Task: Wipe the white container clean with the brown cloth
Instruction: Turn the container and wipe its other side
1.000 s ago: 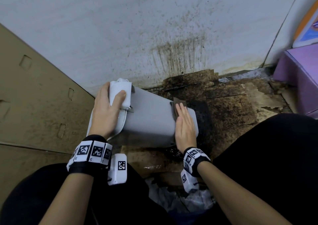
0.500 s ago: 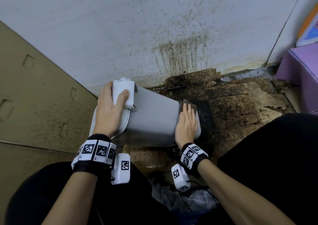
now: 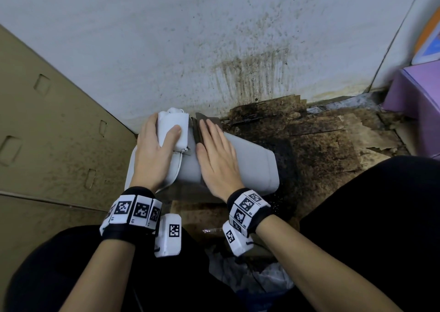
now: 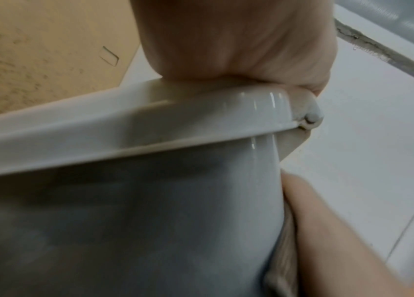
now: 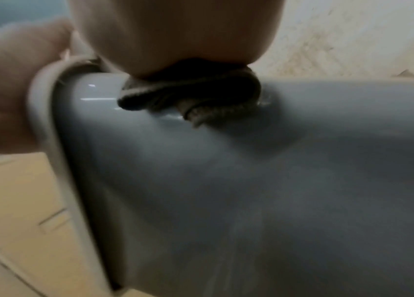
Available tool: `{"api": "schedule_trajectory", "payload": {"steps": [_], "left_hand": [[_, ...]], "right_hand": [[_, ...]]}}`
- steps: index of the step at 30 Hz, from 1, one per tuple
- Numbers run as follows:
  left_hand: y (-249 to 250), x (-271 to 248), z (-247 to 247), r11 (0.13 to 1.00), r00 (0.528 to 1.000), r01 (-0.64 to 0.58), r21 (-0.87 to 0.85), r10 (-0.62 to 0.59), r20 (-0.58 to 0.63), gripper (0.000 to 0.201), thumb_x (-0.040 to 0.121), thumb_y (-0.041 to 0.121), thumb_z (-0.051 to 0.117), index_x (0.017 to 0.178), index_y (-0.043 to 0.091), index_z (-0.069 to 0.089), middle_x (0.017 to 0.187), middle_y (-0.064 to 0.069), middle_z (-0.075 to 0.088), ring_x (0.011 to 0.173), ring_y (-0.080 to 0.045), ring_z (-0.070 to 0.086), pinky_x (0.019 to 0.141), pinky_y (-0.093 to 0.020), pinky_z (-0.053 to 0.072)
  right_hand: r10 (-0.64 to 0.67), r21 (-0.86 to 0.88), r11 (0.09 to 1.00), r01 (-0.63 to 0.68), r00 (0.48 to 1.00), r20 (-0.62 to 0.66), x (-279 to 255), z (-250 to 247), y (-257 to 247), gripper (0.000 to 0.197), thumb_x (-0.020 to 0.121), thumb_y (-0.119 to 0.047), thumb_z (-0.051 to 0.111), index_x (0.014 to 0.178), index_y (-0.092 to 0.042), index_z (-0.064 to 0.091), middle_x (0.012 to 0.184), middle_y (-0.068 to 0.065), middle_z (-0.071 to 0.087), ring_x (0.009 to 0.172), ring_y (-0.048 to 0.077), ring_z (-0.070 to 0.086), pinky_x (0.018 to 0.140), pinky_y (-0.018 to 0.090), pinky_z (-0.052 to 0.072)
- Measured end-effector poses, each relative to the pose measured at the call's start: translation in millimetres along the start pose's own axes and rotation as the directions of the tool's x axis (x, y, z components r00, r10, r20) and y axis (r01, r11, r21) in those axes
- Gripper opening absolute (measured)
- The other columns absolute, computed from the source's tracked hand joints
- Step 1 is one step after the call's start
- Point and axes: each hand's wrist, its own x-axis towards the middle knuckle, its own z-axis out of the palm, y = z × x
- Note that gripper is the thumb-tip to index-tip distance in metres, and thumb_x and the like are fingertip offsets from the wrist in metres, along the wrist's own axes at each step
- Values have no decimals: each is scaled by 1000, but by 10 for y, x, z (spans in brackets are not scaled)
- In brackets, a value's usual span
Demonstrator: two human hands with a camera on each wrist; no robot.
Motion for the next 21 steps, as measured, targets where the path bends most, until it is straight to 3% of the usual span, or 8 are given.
{"api": "schedule_trajectory", "payload": {"steps": [4,8,12,16,18,21], "left_hand": [[26,-13,-8,998,1000,17,-53,-17,-8,79,86,61,50,153,21,39,144,13,44,138,-15,43,117,-43,35],[27,-9,-11,997,999,27,-72,-28,-15,76,88,57,52,154,22,39,144,13,45,139,-14,43,118,-44,34],[20,-4,0,996,999,30,-82,-32,-21,78,88,58,52,155,21,37,151,8,44,141,-14,42,119,-47,33],[26,5,5,997,999,26,-76,-28,-23,77,88,57,53,154,21,38,143,14,43,139,-13,43,119,-45,34],[17,12,-2,997,1000,24,-69,-25,-19,79,87,60,52,154,22,38,141,16,43,139,-13,43,119,-45,34],[4,19,-1,998,1000,17,-54,-18,-13,77,87,60,50,154,22,38,140,17,42,138,-12,42,119,-45,34]], "right_hand": [[4,-9,1000,-4,1000,-6,1,-60,257,55,107,-40,28,160,-26,21,166,-5,22,154,10,14,125,36,15],[149,11,989,-149,989,-18,-91,-121,695,55,107,-42,27,159,-24,25,165,-5,25,153,10,16,126,37,14],[352,43,936,-350,935,-47,-279,-219,1165,56,105,-46,25,158,-27,25,166,-3,23,153,14,16,126,41,14],[566,143,819,-555,823,-47,-403,-287,1365,55,108,-41,29,160,-25,22,169,-2,15,155,14,9,127,38,6],[621,183,774,-607,784,-27,-416,-310,1365,56,108,-42,30,161,-24,20,169,-2,11,155,14,8,126,36,4],[625,186,771,-609,779,-43,-415,-303,1348,57,108,-43,30,161,-24,20,170,-2,11,155,14,8,126,35,3]]}}
